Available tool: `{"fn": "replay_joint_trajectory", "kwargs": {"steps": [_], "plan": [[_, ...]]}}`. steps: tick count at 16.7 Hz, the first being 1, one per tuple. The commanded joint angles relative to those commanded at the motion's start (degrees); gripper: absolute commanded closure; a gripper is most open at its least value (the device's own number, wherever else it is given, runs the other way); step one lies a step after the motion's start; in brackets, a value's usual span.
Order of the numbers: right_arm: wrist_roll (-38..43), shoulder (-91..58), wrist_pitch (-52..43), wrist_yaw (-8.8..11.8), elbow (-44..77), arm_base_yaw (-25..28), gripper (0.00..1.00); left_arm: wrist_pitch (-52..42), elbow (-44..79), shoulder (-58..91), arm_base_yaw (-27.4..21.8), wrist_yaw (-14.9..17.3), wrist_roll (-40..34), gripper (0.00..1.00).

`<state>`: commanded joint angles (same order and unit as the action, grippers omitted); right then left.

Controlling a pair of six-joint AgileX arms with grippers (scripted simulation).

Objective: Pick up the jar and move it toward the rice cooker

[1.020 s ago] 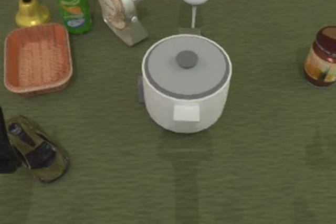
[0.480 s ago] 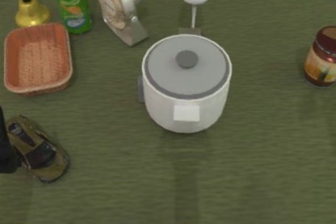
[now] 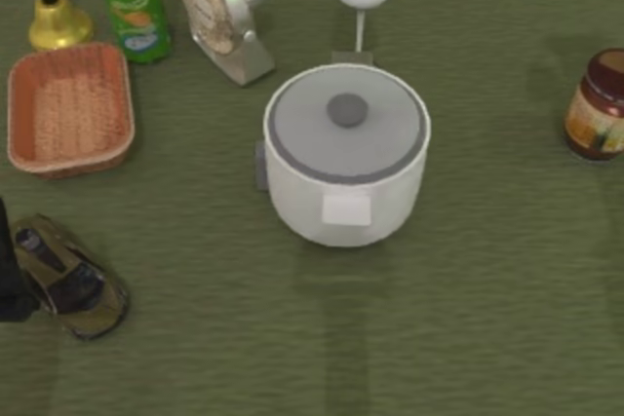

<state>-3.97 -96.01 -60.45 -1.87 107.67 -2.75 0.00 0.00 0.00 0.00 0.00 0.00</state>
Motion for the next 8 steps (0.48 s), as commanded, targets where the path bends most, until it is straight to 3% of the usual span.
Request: {"fn": "replay_joint_trajectory", "kwargs": {"steps": [4, 8], "plan": [[-2.2, -22.3, -11.6, 0.4, 20.6, 1.0, 0.00, 0.0, 0.0, 0.0, 0.0, 0.0, 0.0, 0.00], [-4.5, -40.5, -22.1, 0.9, 33.8, 2.3, 0.00, 0.0, 0.0, 0.0, 0.0, 0.0, 0.0, 0.00]]}}
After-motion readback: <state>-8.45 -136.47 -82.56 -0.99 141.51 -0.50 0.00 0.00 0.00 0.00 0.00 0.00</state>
